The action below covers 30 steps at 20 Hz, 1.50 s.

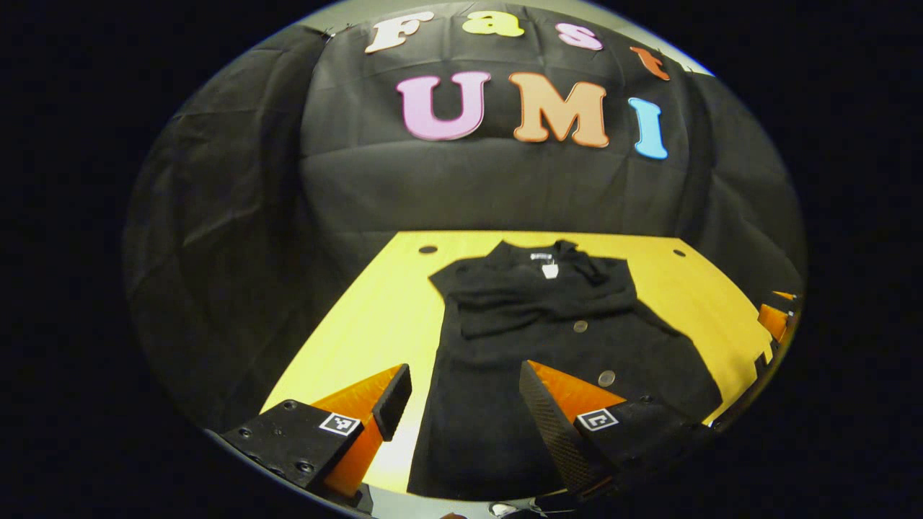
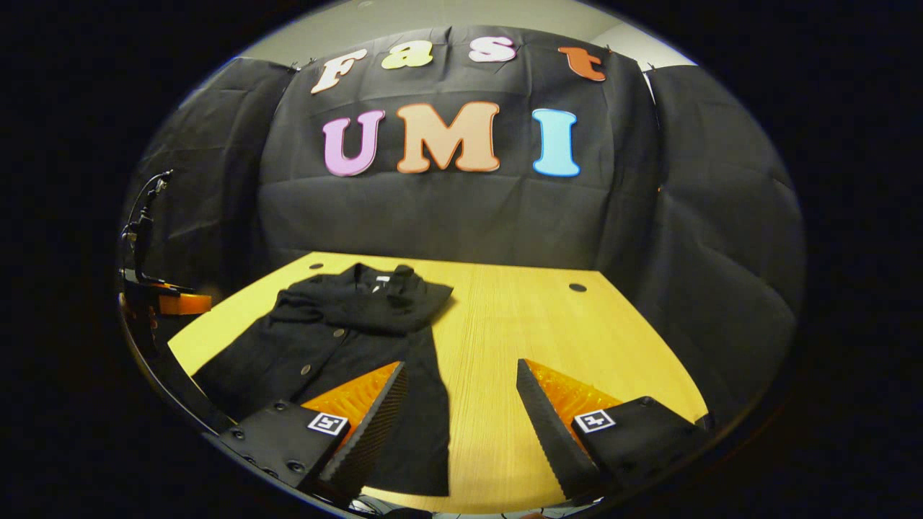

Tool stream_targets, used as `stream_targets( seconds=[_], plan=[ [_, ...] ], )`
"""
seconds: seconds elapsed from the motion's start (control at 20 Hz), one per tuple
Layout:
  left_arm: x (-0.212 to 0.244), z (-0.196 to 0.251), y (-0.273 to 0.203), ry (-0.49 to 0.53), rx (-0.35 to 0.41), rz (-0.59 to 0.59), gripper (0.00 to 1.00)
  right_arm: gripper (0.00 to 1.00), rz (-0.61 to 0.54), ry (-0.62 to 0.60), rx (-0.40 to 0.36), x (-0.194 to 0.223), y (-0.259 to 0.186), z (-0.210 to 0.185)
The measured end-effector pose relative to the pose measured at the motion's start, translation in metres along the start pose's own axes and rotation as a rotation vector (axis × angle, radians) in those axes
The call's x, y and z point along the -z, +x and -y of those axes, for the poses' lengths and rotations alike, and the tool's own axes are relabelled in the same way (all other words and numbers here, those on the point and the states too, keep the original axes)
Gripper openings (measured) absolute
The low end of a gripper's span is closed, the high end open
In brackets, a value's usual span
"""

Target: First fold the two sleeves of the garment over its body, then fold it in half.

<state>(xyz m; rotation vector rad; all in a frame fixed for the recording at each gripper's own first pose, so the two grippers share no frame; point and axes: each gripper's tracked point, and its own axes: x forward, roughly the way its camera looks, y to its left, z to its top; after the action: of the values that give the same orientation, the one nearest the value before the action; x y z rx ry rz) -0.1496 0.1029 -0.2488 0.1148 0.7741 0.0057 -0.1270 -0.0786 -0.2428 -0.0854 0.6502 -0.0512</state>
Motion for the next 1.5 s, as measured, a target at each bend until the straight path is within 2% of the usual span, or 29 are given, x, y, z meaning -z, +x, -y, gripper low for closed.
stream_targets(
  seconds=[0.25, 0.55, 0.65, 0.7, 0.9, 1.0, 1.1, 1.15, 1.2, 1.3, 1.35, 1.4, 1.5],
  plan=[
    [0.081, -0.024, -0.01, -0.001, -0.02, -0.162, 0.94, 0.98, -0.156, -0.042, 0.007, 0.073, -0.004, -0.015],
    [0.132, -0.024, -0.012, -0.022, -0.025, -0.24, 0.95, 0.98, -0.309, -0.038, 0.021, 0.138, -0.002, -0.017],
    [0.144, -0.019, -0.013, -0.028, -0.024, -0.26, 0.94, 1.0, -0.347, -0.042, 0.019, 0.151, 0.002, -0.02],
    [0.14, -0.02, -0.014, -0.027, -0.027, -0.223, 0.95, 1.0, -0.361, -0.045, 0.016, 0.154, 0.003, -0.022],
    [0.143, -0.018, -0.012, -0.043, -0.017, -0.209, 0.94, 0.97, -0.357, -0.039, 0.006, 0.154, 0.006, -0.025],
    [0.143, -0.017, -0.012, -0.031, -0.004, -0.193, 0.95, 0.98, -0.366, 0.011, -0.016, 0.157, 0.006, -0.028],
    [0.143, -0.013, -0.012, -0.029, 0.018, -0.173, 0.93, 0.92, -0.362, 0.075, -0.031, 0.158, 0.006, -0.032],
    [0.142, -0.01, -0.011, -0.023, 0.036, -0.161, 0.89, 0.87, -0.367, 0.073, -0.057, 0.157, 0.008, -0.041],
    [0.142, -0.004, -0.01, -0.021, 0.063, -0.156, 0.8, 0.62, -0.368, 0.057, -0.087, 0.158, 0.009, -0.049],
    [0.14, 0.008, -0.008, -0.047, 0.104, -0.149, 0.38, 0.12, -0.359, 0.026, -0.094, 0.156, 0.005, -0.058],
    [0.139, 0.008, -0.007, -0.068, 0.096, -0.156, 0.17, 0.07, -0.379, 0.013, -0.097, 0.159, 0.007, -0.058],
    [0.141, 0.007, -0.007, -0.083, 0.083, -0.172, 0.0, 0.03, -0.402, 0.023, -0.114, 0.16, 0.006, -0.062],
    [0.141, 0.014, -0.011, -0.126, 0.088, -0.236, 0.0, 0.03, -0.422, 0.047, -0.133, 0.157, 0.007, -0.064]
  ],
)
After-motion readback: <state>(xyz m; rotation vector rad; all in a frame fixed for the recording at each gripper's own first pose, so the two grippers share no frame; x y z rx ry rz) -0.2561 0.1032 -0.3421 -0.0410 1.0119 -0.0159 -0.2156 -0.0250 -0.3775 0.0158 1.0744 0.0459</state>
